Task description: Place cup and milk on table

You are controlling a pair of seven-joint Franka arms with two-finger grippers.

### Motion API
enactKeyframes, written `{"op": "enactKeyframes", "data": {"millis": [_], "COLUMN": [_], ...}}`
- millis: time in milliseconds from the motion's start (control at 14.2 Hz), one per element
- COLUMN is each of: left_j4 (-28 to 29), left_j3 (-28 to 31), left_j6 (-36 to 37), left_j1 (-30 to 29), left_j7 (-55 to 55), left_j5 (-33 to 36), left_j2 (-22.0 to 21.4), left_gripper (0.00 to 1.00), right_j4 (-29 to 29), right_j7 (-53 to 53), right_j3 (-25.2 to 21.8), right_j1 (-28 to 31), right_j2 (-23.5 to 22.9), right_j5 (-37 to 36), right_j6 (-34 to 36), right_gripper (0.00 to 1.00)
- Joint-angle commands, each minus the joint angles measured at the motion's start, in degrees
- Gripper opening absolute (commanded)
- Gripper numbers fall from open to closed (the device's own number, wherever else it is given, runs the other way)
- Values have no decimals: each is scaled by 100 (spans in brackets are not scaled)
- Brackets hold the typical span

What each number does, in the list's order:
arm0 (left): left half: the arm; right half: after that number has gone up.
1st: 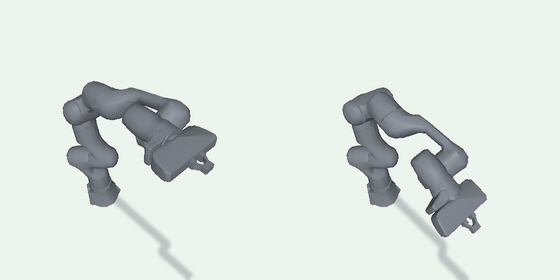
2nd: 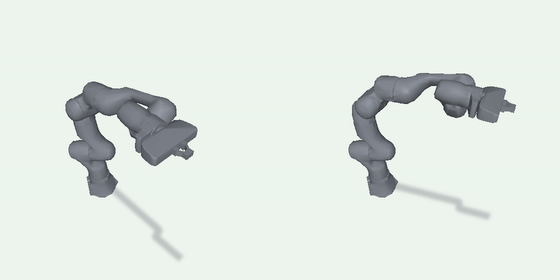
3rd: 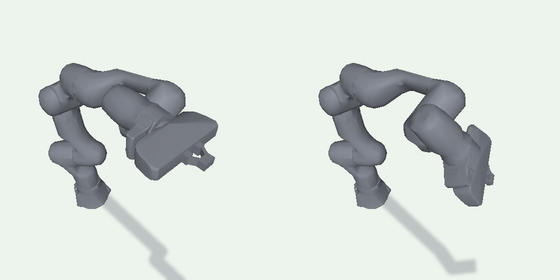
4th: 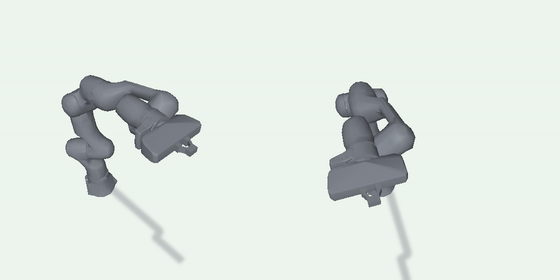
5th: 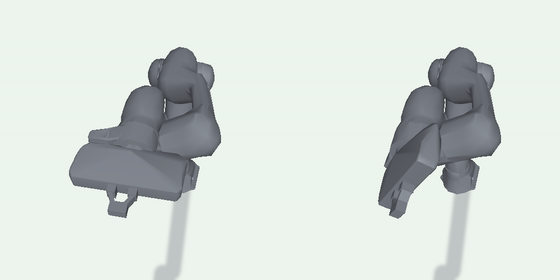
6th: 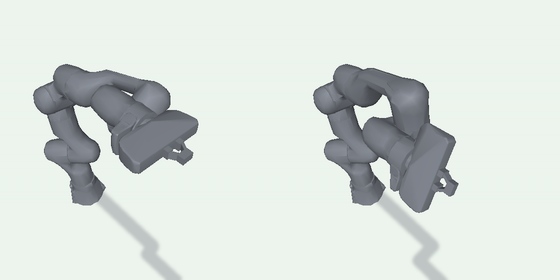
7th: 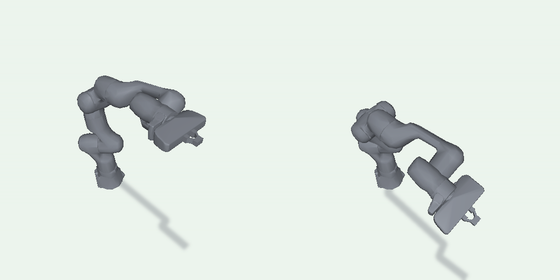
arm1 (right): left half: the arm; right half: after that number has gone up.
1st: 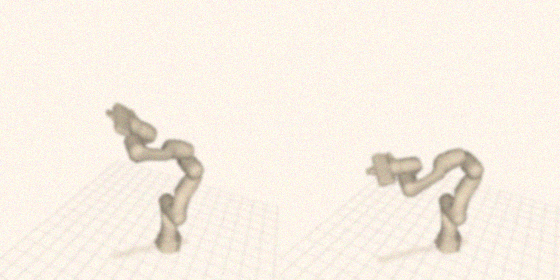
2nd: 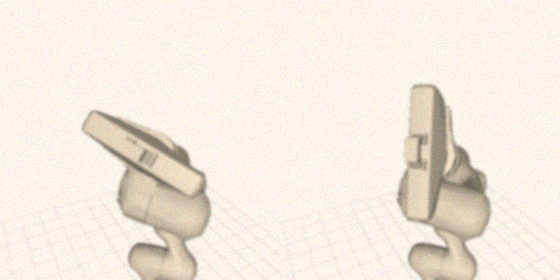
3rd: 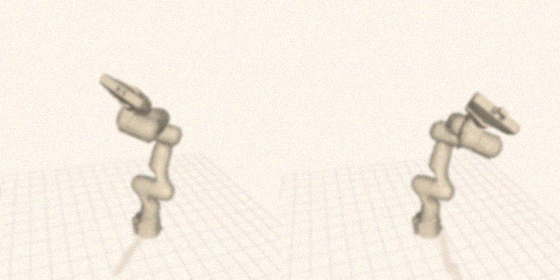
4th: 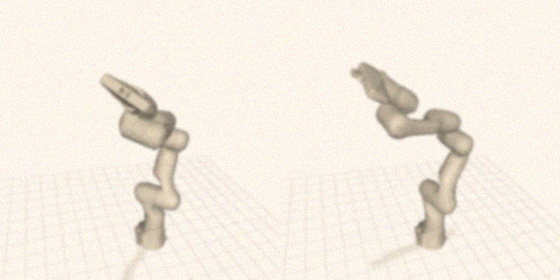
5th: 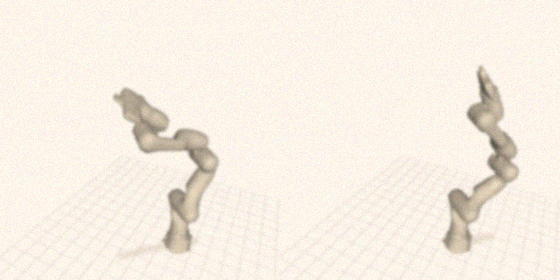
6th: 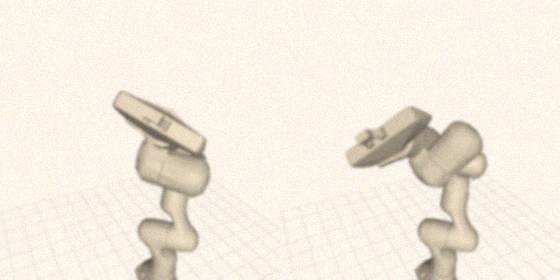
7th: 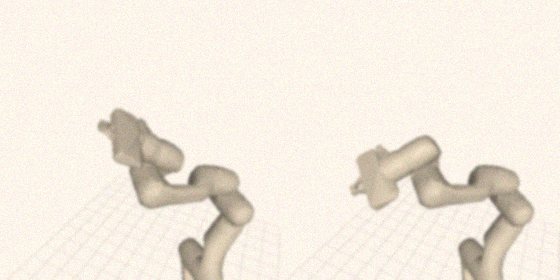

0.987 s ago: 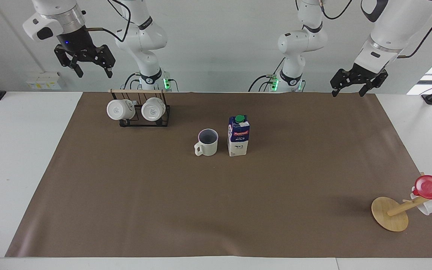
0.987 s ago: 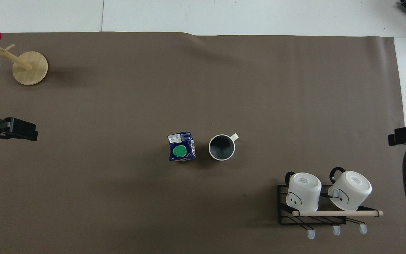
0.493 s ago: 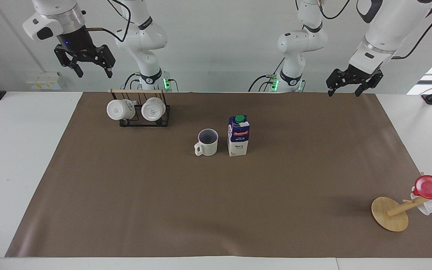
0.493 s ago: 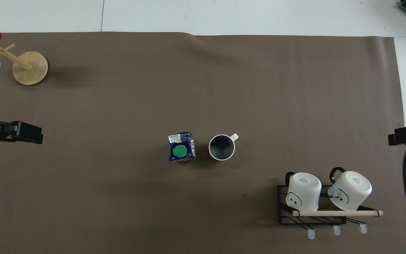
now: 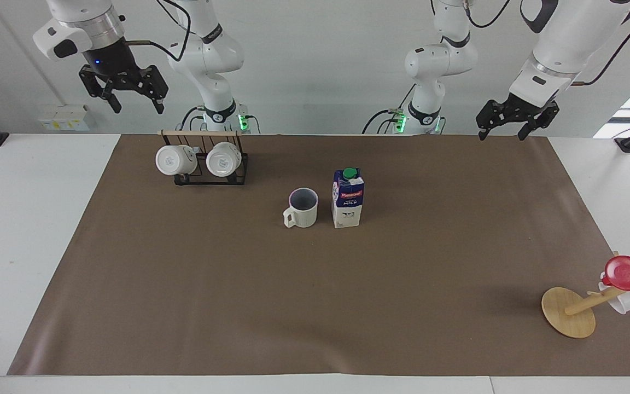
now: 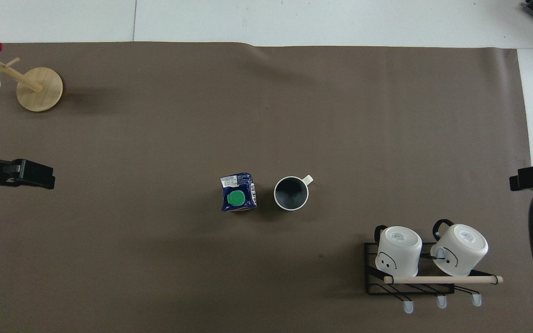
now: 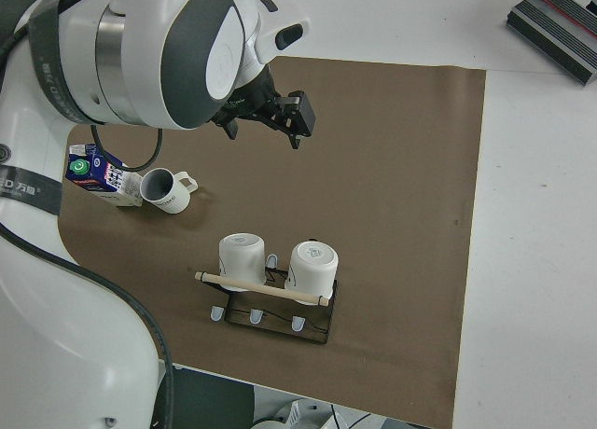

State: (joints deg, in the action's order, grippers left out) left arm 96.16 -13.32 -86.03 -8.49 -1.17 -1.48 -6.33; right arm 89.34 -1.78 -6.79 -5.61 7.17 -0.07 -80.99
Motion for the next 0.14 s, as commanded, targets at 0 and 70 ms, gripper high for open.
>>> {"op": "enactKeyframes", "data": {"millis": [0,70], "left_j4": [131,122], "left_j3": [84,84], "left_j6": [34,34], "left_j1": [23,23], "left_j7": [47,47], "left_j5": [-81,-72], "left_j2": [-149,-149], "left_gripper": [100,100], "right_j4": [-57,-57], "right_j7": [-68,-76], "right_j3": [11,2], "right_j1": [34,34], "right_j2": [-5,-5], "right_j5": [130,130], "right_j6": [49,57], "right_gripper": [100,100]}}
